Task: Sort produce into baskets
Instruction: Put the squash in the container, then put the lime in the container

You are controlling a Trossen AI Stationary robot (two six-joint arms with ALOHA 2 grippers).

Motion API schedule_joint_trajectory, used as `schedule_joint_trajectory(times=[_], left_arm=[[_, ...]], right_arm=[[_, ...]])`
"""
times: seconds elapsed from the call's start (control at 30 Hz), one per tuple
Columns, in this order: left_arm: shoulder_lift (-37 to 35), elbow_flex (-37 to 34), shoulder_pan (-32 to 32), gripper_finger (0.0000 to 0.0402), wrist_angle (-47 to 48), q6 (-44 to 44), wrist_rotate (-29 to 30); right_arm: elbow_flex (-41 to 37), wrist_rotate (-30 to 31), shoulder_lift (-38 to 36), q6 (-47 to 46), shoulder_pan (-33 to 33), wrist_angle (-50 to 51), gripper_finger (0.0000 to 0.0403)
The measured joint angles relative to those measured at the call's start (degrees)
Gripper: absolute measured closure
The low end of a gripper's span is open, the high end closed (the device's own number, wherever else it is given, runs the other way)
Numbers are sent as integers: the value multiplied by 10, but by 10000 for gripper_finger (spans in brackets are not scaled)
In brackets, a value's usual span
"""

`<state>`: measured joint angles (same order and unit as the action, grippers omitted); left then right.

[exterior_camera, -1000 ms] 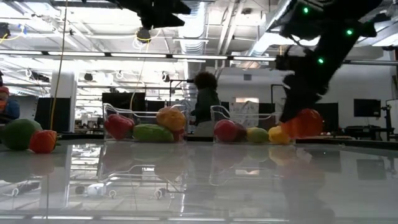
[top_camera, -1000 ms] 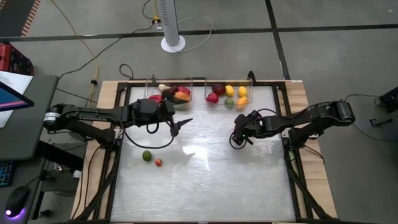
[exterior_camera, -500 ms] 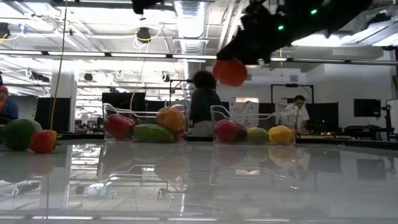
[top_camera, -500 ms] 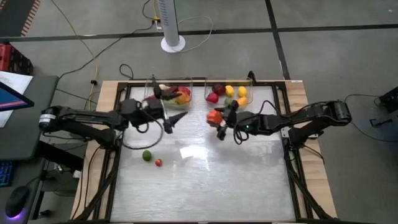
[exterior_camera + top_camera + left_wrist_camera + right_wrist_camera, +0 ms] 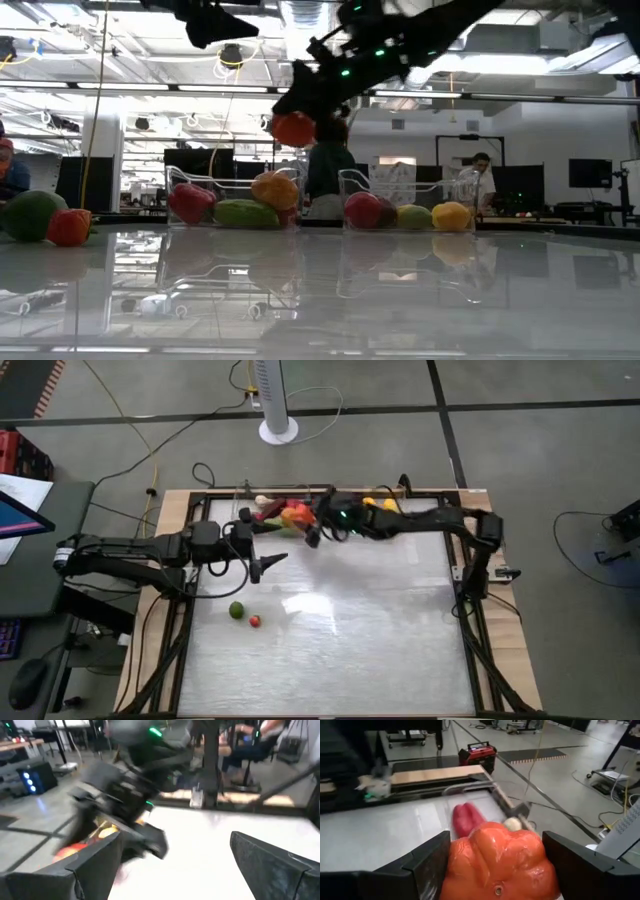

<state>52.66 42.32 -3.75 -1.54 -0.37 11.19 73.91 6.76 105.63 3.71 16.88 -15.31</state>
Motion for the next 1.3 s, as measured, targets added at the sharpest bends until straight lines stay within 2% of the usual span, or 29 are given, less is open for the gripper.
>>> schedule_joint_trajectory(times=[0.17, 0.37, 0.5, 0.63, 0.7, 0.8, 0.93, 1.13, 1.3], left_arm=[[-5, 0, 2, 45, 35, 4, 1], [-28, 0, 26, 45, 85, 7, 0], [-55, 1, 52, 45, 100, -10, 6], [-72, 1, 87, 45, 107, -34, 22], [-74, 2, 105, 45, 137, -56, 42], [-66, 1, 130, 45, 232, -117, 64], [-46, 1, 174, 45, 359, -210, 85], [1, 1, 253, 45, 505, -369, 67], [53, 1, 279, 45, 554, -458, 48]], right_arm=[[129, -26, 80, 0, 34, 60, 69], [280, -83, 158, 12, 62, 187, 30], [354, -92, 195, 23, 74, 254, 7], [389, -93, 200, 46, 78, 310, 12], [390, -92, 183, 52, 75, 341, 12], [389, -93, 140, 57, 59, 402, 13], [349, -94, 81, 63, 20, 443, 13], [219, -25, -16, 76, -42, 419, 13], [106, -3, -85, 42, -67, 341, 13]])
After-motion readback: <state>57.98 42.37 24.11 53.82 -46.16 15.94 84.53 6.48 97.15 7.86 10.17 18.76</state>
